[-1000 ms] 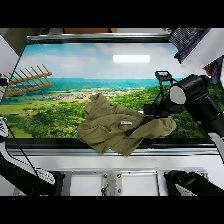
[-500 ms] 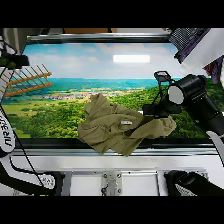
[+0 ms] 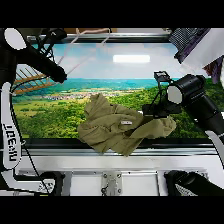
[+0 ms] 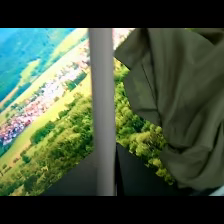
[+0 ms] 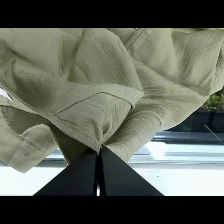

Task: Fold the clothes and pants, and hang the long-sleeved shirts on hangers.

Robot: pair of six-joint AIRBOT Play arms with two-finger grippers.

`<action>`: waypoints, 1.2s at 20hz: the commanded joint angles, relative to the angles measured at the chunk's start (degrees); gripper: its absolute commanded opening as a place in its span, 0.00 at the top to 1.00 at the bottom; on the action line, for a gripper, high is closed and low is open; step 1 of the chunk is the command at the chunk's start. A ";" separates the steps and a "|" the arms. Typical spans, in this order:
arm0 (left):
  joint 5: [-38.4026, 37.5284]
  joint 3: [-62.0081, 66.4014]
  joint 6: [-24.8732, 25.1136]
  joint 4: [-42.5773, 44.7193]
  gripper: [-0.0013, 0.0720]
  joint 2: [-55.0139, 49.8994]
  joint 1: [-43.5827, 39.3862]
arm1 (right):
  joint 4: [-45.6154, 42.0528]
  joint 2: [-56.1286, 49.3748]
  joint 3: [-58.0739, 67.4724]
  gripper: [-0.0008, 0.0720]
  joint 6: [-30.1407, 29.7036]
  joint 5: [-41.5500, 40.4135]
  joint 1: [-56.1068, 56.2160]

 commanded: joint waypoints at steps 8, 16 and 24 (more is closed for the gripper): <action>-9.64 -0.87 28.81 -24.76 0.97 0.94 10.03 | 0.00 -0.04 0.00 0.97 0.00 0.02 -0.02; -6.51 -26.27 46.93 -24.33 0.97 11.02 16.44 | 0.00 -0.04 0.00 0.97 0.00 0.00 -0.02; -1.25 -44.24 56.08 -23.52 0.96 17.66 15.61 | 1.09 -0.04 0.00 0.97 0.00 0.07 -0.02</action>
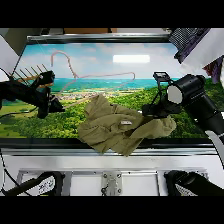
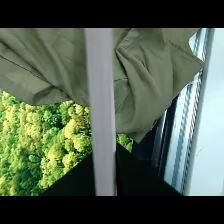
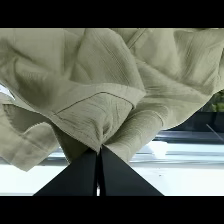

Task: Fold the clothes and pants, and hang the long-sleeved shirts on hangers.

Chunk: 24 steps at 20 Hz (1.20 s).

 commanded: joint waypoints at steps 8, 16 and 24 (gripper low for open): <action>8.20 -21.27 9.14 1.73 0.96 8.09 -4.31 | 0.46 0.13 0.94 0.97 0.02 0.37 -0.02; 13.46 -24.85 9.11 1.77 0.96 8.50 -12.39 | 0.44 0.13 6.95 0.97 -0.02 3.17 -0.02; 16.09 -24.85 8.68 1.62 0.96 8.52 -10.71 | 0.46 0.13 6.97 0.97 -1.77 7.17 -0.02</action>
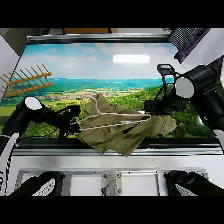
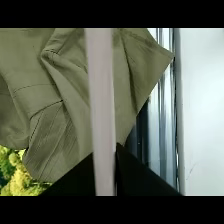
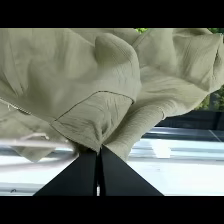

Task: Fold the clothes and pants, and hang the long-sleeved shirts on hangers.

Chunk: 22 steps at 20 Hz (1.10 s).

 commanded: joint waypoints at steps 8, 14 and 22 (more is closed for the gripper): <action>0.42 -0.04 -0.28 -0.26 0.96 0.02 -1.05 | 0.02 0.04 0.11 0.97 -0.74 2.12 -0.02; 1.88 -0.04 -1.25 -0.46 0.96 -1.75 -2.67 | 0.87 0.04 0.85 0.97 -0.74 2.14 0.00; 1.64 3.13 -2.19 -6.01 0.96 -11.52 -3.41 | 5.42 0.04 3.39 0.97 -2.05 1.77 0.02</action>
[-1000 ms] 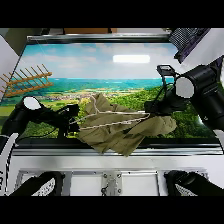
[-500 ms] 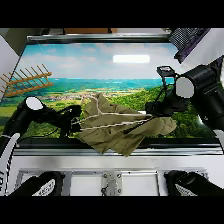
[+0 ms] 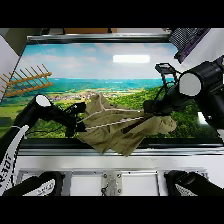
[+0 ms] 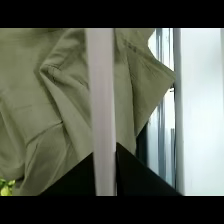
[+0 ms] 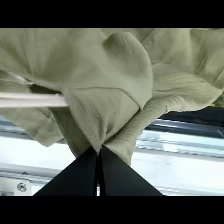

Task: Fold the clothes and pants, and hang the long-sleeved shirts on hangers.

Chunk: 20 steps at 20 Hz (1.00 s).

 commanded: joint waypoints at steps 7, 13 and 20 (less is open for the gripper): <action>0.57 4.92 -0.26 -1.77 0.96 -7.10 -5.22 | 5.38 0.52 1.29 0.97 -1.07 -8.72 0.13; 0.42 8.46 -0.04 -5.14 0.96 -10.25 -5.40 | 12.74 0.33 1.29 0.97 -5.66 -18.38 5.62; -0.07 8.74 -0.07 -5.14 0.96 -10.88 -5.40 | 12.72 -1.86 1.29 0.97 -6.27 -27.06 11.76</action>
